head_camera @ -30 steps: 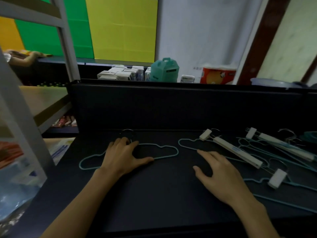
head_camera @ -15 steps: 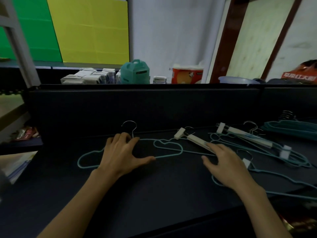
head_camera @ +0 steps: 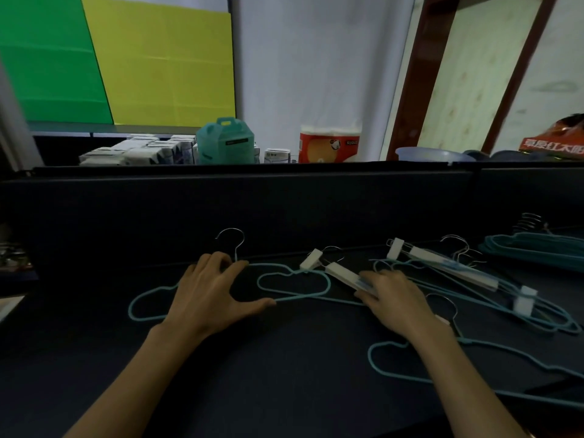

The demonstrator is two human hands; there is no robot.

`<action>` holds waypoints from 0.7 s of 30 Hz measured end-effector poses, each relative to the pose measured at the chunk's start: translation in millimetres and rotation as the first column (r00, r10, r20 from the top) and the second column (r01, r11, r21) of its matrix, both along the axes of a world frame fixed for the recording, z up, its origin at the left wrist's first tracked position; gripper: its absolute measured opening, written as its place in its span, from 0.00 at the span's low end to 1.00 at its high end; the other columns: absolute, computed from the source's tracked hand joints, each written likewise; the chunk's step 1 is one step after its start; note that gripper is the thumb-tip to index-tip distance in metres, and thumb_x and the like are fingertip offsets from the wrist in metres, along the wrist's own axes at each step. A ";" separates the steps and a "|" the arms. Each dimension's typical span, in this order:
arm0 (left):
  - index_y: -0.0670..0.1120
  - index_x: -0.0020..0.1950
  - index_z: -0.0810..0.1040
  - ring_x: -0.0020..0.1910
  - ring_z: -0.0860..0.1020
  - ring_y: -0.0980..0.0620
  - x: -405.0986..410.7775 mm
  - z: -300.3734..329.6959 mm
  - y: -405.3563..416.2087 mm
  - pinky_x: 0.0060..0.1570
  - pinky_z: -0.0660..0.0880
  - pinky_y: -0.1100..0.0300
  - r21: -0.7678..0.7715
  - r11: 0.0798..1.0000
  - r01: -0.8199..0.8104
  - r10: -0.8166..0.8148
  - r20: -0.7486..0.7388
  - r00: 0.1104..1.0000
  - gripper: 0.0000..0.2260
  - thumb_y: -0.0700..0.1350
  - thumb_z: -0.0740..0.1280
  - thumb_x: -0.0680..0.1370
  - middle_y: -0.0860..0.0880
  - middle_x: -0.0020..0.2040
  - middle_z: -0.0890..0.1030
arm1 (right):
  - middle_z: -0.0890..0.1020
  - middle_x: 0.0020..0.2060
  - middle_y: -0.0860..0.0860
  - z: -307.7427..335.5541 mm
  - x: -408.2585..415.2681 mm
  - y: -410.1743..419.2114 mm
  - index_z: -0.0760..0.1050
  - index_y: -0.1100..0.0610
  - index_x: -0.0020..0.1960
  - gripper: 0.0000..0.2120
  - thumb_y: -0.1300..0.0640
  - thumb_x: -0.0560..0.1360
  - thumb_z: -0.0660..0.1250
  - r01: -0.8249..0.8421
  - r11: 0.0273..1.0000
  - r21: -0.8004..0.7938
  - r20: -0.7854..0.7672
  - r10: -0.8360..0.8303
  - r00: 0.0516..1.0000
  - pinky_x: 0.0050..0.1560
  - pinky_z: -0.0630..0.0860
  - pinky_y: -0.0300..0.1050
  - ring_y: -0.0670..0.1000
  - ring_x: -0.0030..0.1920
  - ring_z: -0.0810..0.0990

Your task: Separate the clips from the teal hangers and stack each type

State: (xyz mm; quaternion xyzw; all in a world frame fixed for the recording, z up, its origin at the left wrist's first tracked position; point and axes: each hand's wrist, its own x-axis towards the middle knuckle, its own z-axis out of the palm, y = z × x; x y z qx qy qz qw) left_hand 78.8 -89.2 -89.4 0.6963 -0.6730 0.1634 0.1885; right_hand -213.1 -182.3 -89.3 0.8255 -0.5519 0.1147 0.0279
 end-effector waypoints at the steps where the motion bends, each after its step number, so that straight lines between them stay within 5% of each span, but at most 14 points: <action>1: 0.51 0.63 0.76 0.51 0.74 0.50 0.8 -0.7 0.8 0.46 0.73 0.55 -0.001 1.000 0.000 0.000 -0.005 1.000 0.43 0.80 0.49 0.63 0.48 0.54 0.76 | 0.78 0.54 0.52 -0.3 1.4 -1.6 0.69 0.49 0.67 0.21 0.44 0.77 0.61 -0.010 1.000 -0.010 -0.010 0.010 1.000 0.48 0.72 0.47 0.54 0.55 0.75; 7: 0.49 0.61 0.78 0.46 0.75 0.49 8.4 4.1 7.0 0.40 0.74 0.55 -0.059 0.998 0.020 -0.021 -0.010 1.000 0.42 0.79 0.51 0.65 0.47 0.50 0.76 | 0.77 0.53 0.52 3.7 9.4 1.7 0.71 0.50 0.65 0.18 0.48 0.77 0.62 -0.014 0.999 -0.048 0.024 0.015 1.000 0.46 0.71 0.47 0.55 0.54 0.75; 11: 0.49 0.60 0.79 0.46 0.75 0.48 17.9 16.8 7.8 0.39 0.74 0.55 -0.100 0.994 0.044 -0.047 -0.032 0.998 0.41 0.78 0.52 0.65 0.47 0.50 0.77 | 0.78 0.57 0.54 6.3 8.6 13.1 0.70 0.55 0.68 0.21 0.54 0.75 0.66 0.030 0.988 -0.152 0.062 -0.021 0.998 0.51 0.72 0.49 0.57 0.56 0.76; 16: 0.49 0.60 0.79 0.46 0.75 0.48 13.4 22.8 10.9 0.39 0.75 0.54 -0.105 0.986 0.130 -0.134 -0.033 0.990 0.41 0.78 0.52 0.65 0.47 0.50 0.77 | 0.81 0.48 0.53 6.9 -7.6 43.8 0.77 0.56 0.60 0.21 0.62 0.68 0.73 0.106 0.957 -0.270 0.072 -0.090 0.993 0.55 0.72 0.55 0.56 0.47 0.79; 21: 0.49 0.58 0.79 0.46 0.75 0.48 -17.6 18.9 10.4 0.37 0.73 0.55 -0.116 0.958 0.261 -0.269 -0.064 0.961 0.39 0.77 0.54 0.65 0.47 0.49 0.77 | 0.80 0.51 0.51 5.3 -42.8 99.6 0.76 0.56 0.63 0.21 0.63 0.70 0.72 0.226 0.934 -0.277 0.094 -0.208 0.974 0.64 0.67 0.56 0.56 0.52 0.78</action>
